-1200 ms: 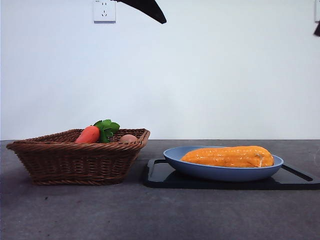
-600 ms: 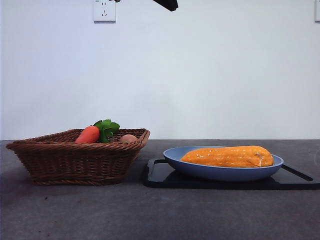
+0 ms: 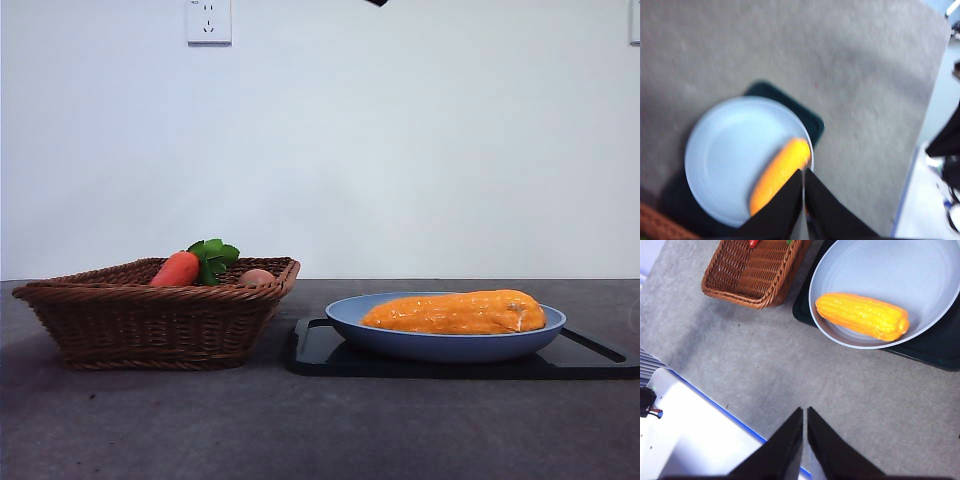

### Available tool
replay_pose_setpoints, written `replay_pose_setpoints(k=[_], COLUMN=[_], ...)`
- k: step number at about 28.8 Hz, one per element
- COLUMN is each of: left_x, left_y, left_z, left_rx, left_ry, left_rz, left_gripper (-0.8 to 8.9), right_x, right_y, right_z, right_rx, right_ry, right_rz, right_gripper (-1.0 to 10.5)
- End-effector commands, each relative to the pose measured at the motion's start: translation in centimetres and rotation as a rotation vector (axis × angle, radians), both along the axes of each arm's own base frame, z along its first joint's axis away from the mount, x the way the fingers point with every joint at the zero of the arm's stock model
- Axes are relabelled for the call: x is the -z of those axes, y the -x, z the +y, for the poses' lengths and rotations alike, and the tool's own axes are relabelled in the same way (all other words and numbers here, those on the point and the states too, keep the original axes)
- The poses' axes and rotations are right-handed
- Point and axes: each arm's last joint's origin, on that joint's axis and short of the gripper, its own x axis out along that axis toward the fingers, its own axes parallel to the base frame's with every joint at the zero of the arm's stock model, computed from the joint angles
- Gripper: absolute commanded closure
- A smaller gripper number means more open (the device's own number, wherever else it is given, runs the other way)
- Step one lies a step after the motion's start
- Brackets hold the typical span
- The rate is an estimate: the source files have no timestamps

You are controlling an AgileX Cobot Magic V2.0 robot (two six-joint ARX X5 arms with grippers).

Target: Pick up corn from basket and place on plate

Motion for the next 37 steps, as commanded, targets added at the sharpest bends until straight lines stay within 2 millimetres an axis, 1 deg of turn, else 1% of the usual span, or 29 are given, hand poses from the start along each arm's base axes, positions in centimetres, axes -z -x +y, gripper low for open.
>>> replay_pose_setpoints(k=[1,6,9,12,16,18,21,24,26,29,33,37], left_x=[-0.9,-1.8,-3.0,-4.6,-7.0,-8.1,-9.4,-10.2,-10.1,-9.1,-6.5,-2.9], left_y=[-0.3,-1.3,-2.1,-2.3,-1.8,-1.4,-0.4,1.0,2.2,4.3,7.0,9.5], left_z=[-0.7,-0.3,1.0,2.8,6.3,8.6,11.9,15.2,17.1,19.9,22.5,24.0], left_rx=[0.015,-0.011,-0.047,-0.081,-0.143,-0.193,-0.273,-0.359,-0.416,-0.504,-0.606,-0.677], left_ry=[0.056,0.110,0.162,0.201,0.221,0.230,0.233,0.227,0.217,0.199,0.189,0.188], left_rz=[-0.073,-0.162,-0.243,-0.327,-0.420,-0.457,-0.503,-0.543,-0.560,-0.587,-0.647,-0.721], left_gripper=[8.06,8.06,8.06,8.06,8.06,8.06,8.06,8.06,8.06,8.06,8.06,8.06], right_x=[-0.5,-0.5,-0.5,-0.5,-0.5,-0.5,-0.5,-0.5,-0.5,-0.5,-0.5,-0.5], right_y=[-0.2,-0.2,-0.2,-0.2,-0.2,-0.2,-0.2,-0.2,-0.2,-0.2,-0.3,-0.3], right_z=[0.1,0.1,0.1,0.1,0.1,0.1,0.1,0.1,0.1,0.1,0.1,0.1], right_rx=[-0.014,-0.014,-0.014,-0.014,-0.014,-0.014,-0.014,-0.014,-0.014,-0.014,-0.014,-0.014], right_ry=[0.002,0.002,0.001,0.001,0.001,0.001,0.001,0.001,0.001,0.001,0.001,0.001], right_rz=[-0.029,-0.032,-0.032,-0.032,-0.032,-0.032,-0.032,-0.032,-0.033,-0.035,-0.036,-0.036], right_gripper=[9.4,9.4,9.4,9.4,9.4,9.4,9.4,9.4,9.4,9.4,9.4,9.4])
